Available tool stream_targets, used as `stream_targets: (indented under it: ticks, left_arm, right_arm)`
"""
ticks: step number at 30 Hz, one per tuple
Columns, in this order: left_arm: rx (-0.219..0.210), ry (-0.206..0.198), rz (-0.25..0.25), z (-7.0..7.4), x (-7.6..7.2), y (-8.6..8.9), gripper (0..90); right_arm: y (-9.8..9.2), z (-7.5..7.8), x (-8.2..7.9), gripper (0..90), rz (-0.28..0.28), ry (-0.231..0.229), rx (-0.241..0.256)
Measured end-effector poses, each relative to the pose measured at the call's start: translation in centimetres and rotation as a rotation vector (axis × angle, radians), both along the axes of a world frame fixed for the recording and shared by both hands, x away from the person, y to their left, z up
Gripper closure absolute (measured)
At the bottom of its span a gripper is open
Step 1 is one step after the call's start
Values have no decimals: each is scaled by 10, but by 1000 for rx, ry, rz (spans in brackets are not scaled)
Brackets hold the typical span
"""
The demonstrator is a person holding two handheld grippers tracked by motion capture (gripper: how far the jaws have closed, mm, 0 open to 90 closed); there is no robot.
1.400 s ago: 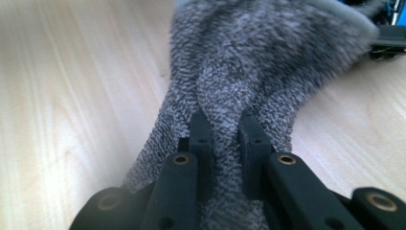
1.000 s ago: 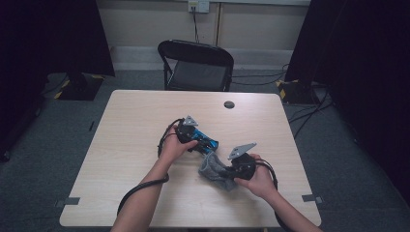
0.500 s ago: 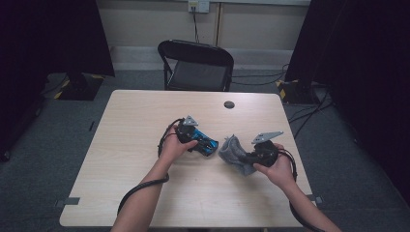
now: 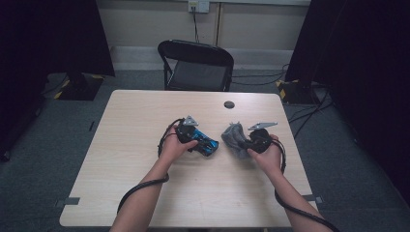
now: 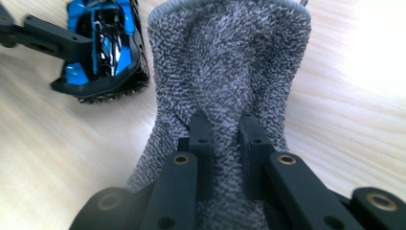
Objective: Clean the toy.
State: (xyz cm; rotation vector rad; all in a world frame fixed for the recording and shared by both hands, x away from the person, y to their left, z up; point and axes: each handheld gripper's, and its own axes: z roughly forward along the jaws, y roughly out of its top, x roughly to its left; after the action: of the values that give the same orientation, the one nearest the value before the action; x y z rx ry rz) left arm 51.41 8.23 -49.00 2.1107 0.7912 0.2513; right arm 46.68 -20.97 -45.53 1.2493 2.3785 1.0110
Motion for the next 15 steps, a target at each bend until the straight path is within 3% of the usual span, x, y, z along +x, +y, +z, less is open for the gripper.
stream_targets:
  ticks: [7,15]
  left_arm:
    - [2,-2,-1,0,0,0,43]
    - [2,-2,-1,0,0,0,43]
  right_arm:
    - [14,-18,8,792,-27,16,-6]
    - [29,-26,7,790,-5,15,-40]
